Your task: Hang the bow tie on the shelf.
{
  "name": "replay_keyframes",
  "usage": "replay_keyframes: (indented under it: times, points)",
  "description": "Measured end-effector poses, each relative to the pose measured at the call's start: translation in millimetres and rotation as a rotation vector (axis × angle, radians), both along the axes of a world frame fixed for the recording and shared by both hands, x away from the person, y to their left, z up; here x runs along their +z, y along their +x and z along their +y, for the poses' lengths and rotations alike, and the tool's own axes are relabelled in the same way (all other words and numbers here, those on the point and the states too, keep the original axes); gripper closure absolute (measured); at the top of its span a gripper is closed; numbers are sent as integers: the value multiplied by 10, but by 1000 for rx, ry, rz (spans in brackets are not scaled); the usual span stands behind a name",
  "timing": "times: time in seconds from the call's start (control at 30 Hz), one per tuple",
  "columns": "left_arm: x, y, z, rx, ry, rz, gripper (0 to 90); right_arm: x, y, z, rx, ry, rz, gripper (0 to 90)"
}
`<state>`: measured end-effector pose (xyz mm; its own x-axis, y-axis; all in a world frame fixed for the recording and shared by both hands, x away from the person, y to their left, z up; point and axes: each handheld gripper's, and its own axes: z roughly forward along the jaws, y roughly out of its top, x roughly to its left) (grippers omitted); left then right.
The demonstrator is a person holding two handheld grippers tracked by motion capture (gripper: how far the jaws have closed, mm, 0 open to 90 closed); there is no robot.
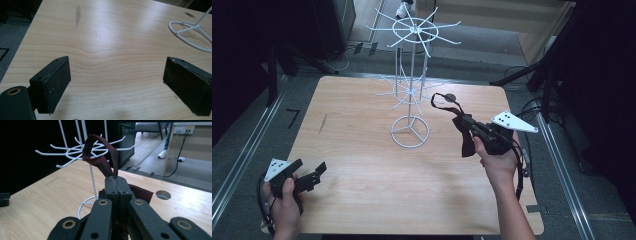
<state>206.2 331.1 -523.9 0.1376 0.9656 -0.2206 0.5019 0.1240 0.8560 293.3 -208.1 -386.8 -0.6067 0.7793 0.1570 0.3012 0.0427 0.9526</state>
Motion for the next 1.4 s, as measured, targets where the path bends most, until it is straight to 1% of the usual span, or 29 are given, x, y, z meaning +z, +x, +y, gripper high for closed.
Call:
replay_keyframes:
  times: [0.13,0.27,0.43,0.73,0.9,0.97,1.0,1.1,1.2,1.23,1.3,1.4]
  points:
    - [0,0,3,-1,-1,1,84,-81,51,59,-1,-14,22,900]
    - [0,1,7,-1,-2,3,84,-192,144,102,-9,-25,60,900]
    - [-1,3,7,0,-4,3,84,-300,258,168,-14,-33,95,900]
    - [-1,3,9,-2,-5,5,84,-505,456,353,-28,-50,141,900]
    - [0,3,8,-2,-5,5,84,-638,545,496,-29,-71,162,900]
    - [-2,4,9,-2,-5,3,84,-659,559,524,-31,-76,166,900]
    - [-1,4,9,-2,-5,5,84,-702,595,574,-36,-82,169,900]
    - [-1,4,8,-2,-4,4,84,-759,647,633,-49,-94,174,900]
    - [-1,5,8,-2,-4,4,84,-793,683,671,-70,-94,188,900]
    - [-1,4,8,-3,-4,4,84,-797,691,676,-78,-94,186,896]
    - [-1,4,8,-3,-5,4,84,-800,695,684,-95,-93,187,843]
    - [-1,3,8,-4,-4,4,84,-792,690,675,-87,-83,181,721]
